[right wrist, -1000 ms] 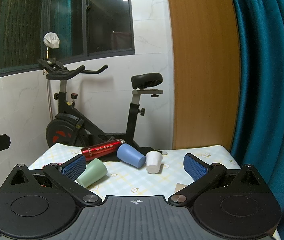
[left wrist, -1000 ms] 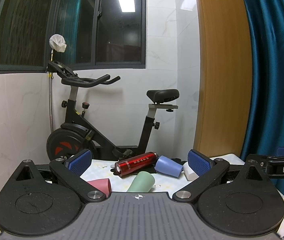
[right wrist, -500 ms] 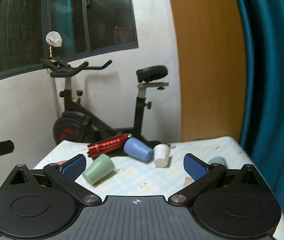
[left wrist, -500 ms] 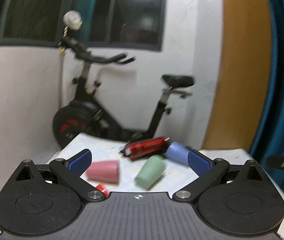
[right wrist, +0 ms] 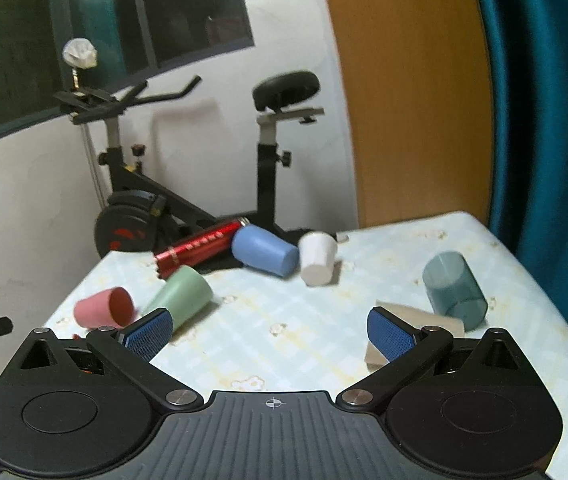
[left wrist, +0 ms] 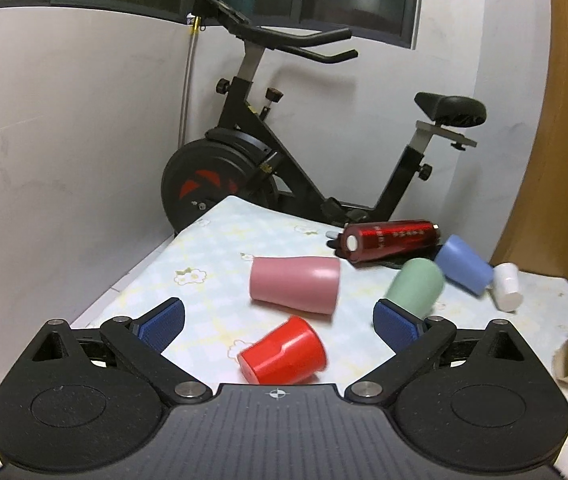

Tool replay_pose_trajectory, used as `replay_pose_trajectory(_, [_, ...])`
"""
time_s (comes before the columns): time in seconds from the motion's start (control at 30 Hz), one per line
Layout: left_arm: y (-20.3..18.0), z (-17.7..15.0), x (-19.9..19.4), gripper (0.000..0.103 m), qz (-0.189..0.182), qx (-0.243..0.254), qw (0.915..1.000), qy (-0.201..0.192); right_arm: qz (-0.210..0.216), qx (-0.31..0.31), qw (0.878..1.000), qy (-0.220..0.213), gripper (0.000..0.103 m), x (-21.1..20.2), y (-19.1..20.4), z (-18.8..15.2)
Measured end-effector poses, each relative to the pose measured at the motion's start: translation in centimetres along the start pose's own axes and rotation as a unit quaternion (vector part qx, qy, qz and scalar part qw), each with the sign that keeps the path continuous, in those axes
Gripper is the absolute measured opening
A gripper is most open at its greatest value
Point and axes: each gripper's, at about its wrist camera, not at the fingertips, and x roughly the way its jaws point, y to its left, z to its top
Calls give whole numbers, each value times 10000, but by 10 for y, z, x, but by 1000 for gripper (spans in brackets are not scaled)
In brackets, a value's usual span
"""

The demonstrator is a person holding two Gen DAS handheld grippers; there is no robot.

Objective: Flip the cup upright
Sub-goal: 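Move the left tool down toward the pink cup lying on its side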

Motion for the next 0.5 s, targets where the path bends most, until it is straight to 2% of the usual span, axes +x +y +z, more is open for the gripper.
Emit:
replay_pose_trajectory(0.13, [-2,-9,26,88,-76,436,9990,-72,-25,165,9996,218,103,23,-10,-9])
replay_pose_trajectory(0.2, [-7,-15,38,87,-90,797,9968,-67,-59,202,9992,336,103,33,-12,-13])
replay_pose_trajectory(0.37, [-14,-34,59,87,-505,1560,9863,194,-139,279,9980,543,103,51,-20,-22])
replay_pose_trajectory(0.5, [-6,-40,70,87,-551,1707,9831,364,-185,295,9972,668,103,63,-20,-26])
